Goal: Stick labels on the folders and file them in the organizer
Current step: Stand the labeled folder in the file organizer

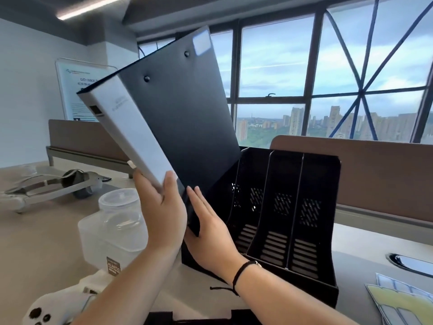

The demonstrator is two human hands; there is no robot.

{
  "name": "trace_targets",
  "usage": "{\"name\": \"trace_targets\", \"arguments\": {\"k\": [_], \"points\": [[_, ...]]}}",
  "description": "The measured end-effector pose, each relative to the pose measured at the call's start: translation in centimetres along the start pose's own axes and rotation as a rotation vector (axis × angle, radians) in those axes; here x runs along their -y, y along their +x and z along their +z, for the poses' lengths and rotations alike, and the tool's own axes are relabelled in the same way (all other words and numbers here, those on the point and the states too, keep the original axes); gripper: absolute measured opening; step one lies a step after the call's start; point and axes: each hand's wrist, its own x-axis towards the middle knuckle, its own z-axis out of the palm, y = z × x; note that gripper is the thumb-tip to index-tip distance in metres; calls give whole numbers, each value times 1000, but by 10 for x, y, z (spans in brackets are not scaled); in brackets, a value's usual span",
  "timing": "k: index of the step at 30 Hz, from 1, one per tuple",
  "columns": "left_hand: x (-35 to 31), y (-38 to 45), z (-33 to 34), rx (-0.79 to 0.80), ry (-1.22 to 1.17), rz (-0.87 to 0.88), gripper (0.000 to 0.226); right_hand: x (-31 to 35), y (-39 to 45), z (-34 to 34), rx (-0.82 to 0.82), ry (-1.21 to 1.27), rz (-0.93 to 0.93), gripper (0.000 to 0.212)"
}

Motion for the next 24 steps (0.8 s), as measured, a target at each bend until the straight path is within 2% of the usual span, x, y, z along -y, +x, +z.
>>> {"name": "trace_targets", "arguments": {"k": [5,15,19,24], "points": [[-7,-2,-2,0,15,10,34,3,0,-1,-23,21,3,75],[-8,-2,-8,-37,17,-64,31,3,-1,-7,32,-39,-39,64],[-14,6,1,14,-5,-100,31,7,3,-13,8,8,-1,66],[-14,23,38,133,116,-114,36,-5,18,-28,10,2,109,78]]}}
